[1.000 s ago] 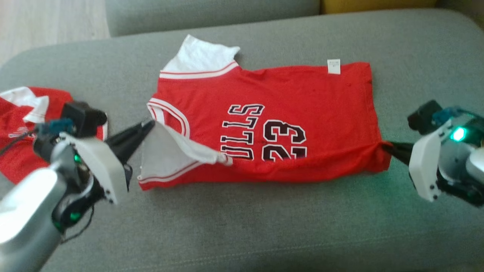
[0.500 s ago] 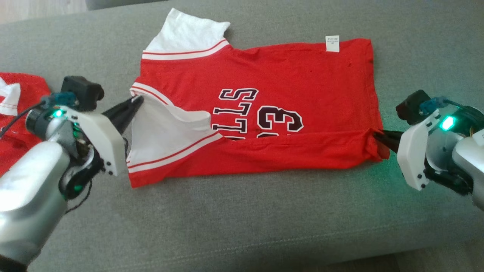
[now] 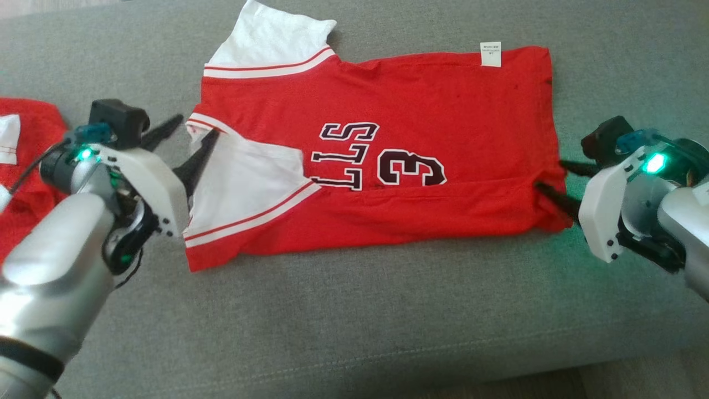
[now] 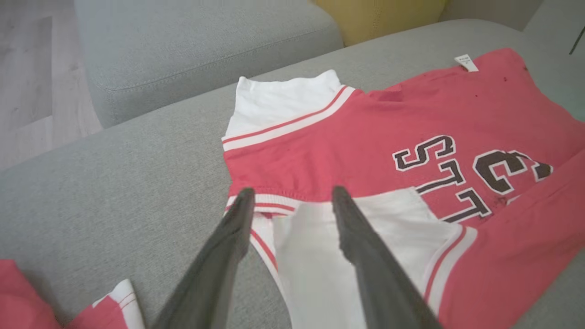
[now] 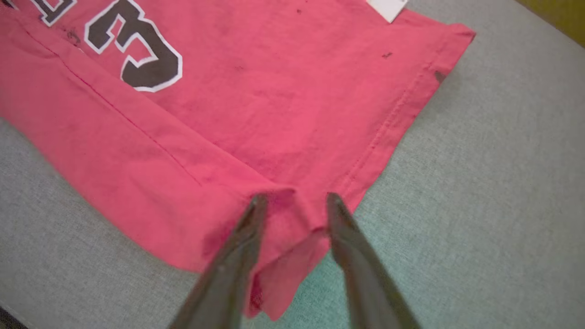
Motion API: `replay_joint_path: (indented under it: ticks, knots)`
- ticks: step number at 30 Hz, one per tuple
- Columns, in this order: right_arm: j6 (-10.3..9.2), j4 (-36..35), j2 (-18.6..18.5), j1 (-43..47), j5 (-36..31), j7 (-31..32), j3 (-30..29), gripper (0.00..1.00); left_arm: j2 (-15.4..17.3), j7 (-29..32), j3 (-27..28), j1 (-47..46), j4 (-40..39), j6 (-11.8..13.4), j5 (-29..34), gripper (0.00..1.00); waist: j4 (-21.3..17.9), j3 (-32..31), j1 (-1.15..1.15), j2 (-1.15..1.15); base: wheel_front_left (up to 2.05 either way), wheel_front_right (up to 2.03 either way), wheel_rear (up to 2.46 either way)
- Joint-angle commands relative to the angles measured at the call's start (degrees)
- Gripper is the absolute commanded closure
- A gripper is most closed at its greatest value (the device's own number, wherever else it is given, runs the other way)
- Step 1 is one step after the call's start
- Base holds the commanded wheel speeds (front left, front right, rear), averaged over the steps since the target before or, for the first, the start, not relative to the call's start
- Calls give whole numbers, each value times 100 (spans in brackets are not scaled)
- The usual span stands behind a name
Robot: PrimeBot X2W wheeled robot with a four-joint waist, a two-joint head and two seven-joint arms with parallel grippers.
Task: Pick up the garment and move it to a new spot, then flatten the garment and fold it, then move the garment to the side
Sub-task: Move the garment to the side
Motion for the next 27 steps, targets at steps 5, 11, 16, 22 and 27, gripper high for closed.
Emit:
replay_joint_path:
  ticks: [5,11,16,22,27]
  knots:
    - [37,338,32,62,167,-639,-171,0,-60,-827,491,-373,159,452,124,0,46,-148,-1,0,0,0,0]
    - [37,729,299,339,702,-1749,-861,0,-367,-1246,1211,68,-80,881,-175,0,121,-491,-1,0,0,0,0]
    - [37,906,470,633,598,-2603,-1370,0,-522,-1261,2101,899,-1057,1056,98,0,177,-756,-1,0,0,0,0]
    - [37,814,810,1191,101,-2747,-2574,0,-988,-1263,2898,2098,-2002,1053,452,0,196,-1042,-1,0,0,0,0]
    - [37,348,1283,2109,-934,-2750,-3857,0,-1460,-1263,3207,2941,-2316,1018,756,0,163,-1191,-1,0,0,0,0]
